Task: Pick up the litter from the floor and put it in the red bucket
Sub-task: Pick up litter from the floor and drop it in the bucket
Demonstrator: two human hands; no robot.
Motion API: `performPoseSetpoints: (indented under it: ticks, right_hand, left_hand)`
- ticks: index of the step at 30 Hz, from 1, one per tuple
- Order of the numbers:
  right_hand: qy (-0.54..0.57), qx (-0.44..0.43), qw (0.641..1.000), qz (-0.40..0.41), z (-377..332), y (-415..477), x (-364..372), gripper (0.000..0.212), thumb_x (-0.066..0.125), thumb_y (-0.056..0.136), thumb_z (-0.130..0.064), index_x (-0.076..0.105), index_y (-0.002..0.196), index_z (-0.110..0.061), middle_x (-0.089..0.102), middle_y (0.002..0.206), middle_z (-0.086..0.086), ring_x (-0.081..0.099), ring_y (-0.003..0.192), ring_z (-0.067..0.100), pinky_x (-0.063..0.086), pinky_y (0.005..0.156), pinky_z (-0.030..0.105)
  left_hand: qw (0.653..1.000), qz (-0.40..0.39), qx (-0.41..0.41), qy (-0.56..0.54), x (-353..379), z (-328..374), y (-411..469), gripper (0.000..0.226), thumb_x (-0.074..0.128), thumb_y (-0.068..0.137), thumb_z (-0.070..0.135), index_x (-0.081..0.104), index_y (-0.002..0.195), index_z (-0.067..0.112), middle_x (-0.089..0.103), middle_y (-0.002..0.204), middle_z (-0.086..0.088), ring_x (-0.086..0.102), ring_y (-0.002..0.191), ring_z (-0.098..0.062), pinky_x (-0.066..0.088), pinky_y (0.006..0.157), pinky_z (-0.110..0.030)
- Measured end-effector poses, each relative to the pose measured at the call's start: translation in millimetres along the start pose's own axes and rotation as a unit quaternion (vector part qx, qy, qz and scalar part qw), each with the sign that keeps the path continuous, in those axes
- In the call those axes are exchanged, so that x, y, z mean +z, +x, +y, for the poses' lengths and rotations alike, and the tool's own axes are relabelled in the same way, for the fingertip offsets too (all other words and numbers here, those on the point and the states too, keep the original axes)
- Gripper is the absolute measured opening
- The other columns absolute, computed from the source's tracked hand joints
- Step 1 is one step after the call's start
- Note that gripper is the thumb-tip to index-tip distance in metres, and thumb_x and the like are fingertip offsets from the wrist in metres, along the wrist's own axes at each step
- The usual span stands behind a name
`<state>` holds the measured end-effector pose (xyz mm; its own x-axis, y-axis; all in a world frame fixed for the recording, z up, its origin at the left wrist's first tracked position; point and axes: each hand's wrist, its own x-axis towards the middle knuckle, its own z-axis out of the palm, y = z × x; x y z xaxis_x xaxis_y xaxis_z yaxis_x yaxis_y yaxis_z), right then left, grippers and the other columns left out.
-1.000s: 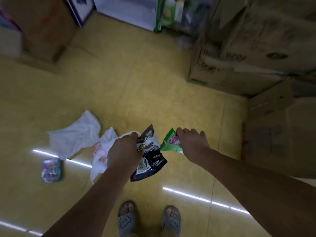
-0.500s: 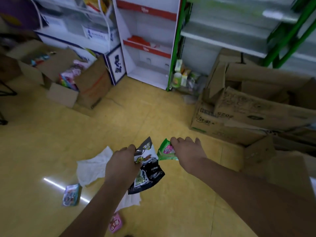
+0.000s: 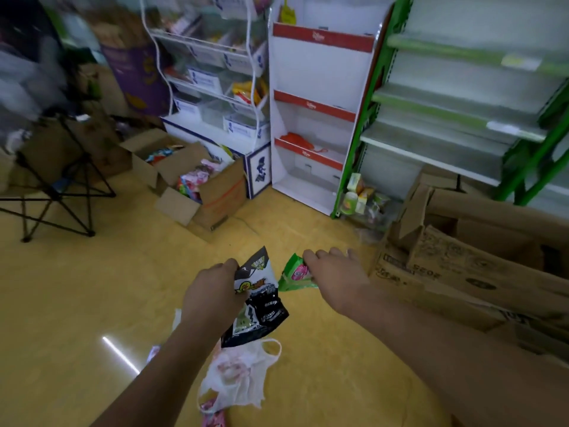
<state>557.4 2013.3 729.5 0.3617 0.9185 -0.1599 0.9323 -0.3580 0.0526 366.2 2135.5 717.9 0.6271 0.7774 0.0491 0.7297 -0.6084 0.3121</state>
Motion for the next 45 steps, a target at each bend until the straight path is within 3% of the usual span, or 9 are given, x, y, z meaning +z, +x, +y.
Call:
performPoseSetpoints:
  ticks: [11, 17, 28, 32, 45]
  right_hand:
    - [-0.028, -0.082, 0.993, 0.075, -82.5, 9.6, -75.1, 0.057, 0.056, 0.082, 0.004, 0.035, 0.131, -0.018, 0.055, 0.119, 0.007, 0.046, 0.115, 0.032, 0.028, 0.109, 0.06]
    - [-0.018, -0.133, 0.986, 0.1, -158.0, 3.5, -110.0, 0.041, 0.053, 0.088, -0.001, 0.041, 0.121, -0.021, 0.057, 0.114, 0.005, 0.049, 0.113, 0.031, 0.029, 0.108, 0.06]
    - [-0.01, -0.22, 0.967, 0.126, -308.2, -50.4, -151.4, 0.05, 0.05, 0.093, -0.006, 0.035, 0.137, -0.025, 0.055, 0.128, 0.002, 0.047, 0.12, 0.029, 0.029, 0.11, 0.059]
    - [-0.014, -0.237, 0.962, 0.132, -364.4, -77.4, -161.2, 0.039, 0.048, 0.094, -0.009, 0.04, 0.129, -0.024, 0.058, 0.124, 0.003, 0.05, 0.117, 0.029, 0.031, 0.108, 0.059]
    - [-0.019, -0.324, 0.935, 0.141, -534.7, -144.4, -164.1, 0.034, 0.056, 0.09, -0.013, 0.043, 0.12, -0.026, 0.059, 0.122, 0.001, 0.051, 0.114, 0.027, 0.037, 0.104, 0.055]
  left_hand:
    - [0.996, 0.075, -0.054, 0.01, -91.7, -47.0, -45.3, 0.026, 0.067, 0.086, 0.039, 0.049, 0.098, 0.026, 0.058, 0.093, 0.005, 0.051, 0.083, -0.019, 0.037, 0.056, -0.03]
    - [0.989, 0.106, -0.102, 0.015, -150.7, -99.6, -95.8, 0.028, 0.068, 0.084, 0.038, 0.045, 0.095, 0.024, 0.054, 0.088, 0.005, 0.051, 0.083, -0.02, 0.046, 0.061, -0.032]
    - [0.971, 0.174, -0.159, 0.03, -247.1, -211.3, -221.9, 0.028, 0.07, 0.082, 0.037, 0.049, 0.095, 0.024, 0.054, 0.088, 0.009, 0.053, 0.085, -0.019, 0.05, 0.064, -0.033]
    - [0.966, 0.185, -0.179, 0.039, -271.5, -244.3, -270.1, 0.028, 0.071, 0.081, 0.035, 0.05, 0.096, 0.024, 0.055, 0.088, 0.009, 0.052, 0.082, -0.017, 0.047, 0.061, -0.03]
    - [0.94, 0.209, -0.261, 0.068, -316.8, -345.5, -426.1, 0.032, 0.071, 0.081, 0.036, 0.052, 0.102, 0.023, 0.06, 0.096, 0.005, 0.055, 0.084, -0.018, 0.047, 0.062, -0.031]
